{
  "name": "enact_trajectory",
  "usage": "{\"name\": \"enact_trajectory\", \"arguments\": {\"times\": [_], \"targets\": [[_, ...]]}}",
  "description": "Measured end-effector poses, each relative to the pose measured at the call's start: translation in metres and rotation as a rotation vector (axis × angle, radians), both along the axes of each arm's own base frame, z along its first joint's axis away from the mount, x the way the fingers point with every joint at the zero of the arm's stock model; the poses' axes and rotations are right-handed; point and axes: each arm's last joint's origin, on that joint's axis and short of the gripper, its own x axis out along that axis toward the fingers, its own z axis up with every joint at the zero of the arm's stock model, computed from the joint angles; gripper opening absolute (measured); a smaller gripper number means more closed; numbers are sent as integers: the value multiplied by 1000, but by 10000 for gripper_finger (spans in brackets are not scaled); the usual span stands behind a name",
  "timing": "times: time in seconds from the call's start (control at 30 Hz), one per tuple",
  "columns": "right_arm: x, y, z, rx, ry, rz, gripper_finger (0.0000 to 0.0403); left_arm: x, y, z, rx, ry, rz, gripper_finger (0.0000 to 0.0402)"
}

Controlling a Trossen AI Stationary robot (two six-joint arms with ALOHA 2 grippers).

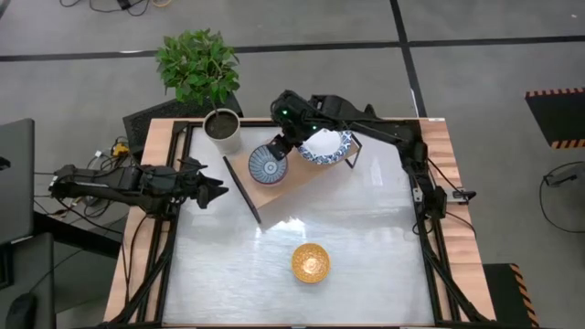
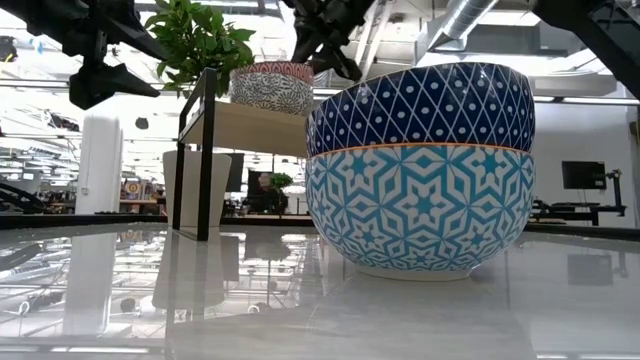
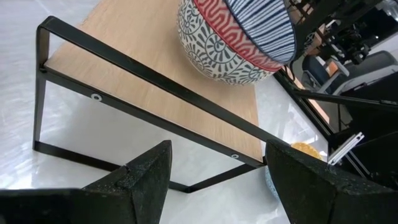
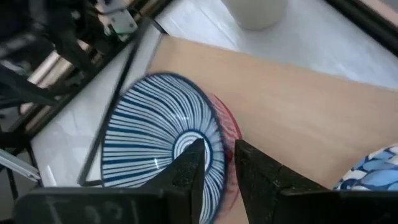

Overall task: Place and stack bowls onto a shelf
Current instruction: Stack the dark blue bowl on top of the red bowl on the shelf

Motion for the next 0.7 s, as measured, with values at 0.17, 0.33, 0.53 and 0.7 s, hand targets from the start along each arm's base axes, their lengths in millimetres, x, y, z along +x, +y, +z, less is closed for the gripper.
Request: {"name": "enact_trajectory", "arguments": {"times": [0.17, 0.33, 0.53, 0.7], "targets": [[2, -1, 1, 12, -25, -17, 103, 0, 0, -1, -4, 10, -12, 246], [-1, -6, 1, 25, -24, 10, 100, -1, 0, -2, -4, 24, -11, 246], [0, -10, 3, -6, -43, -8, 100, -1, 0, -2, -4, 24, -11, 246], [-2, -14, 3, -23, -40, 3, 100, -1, 0, -2, -11, 23, -8, 246]]}}
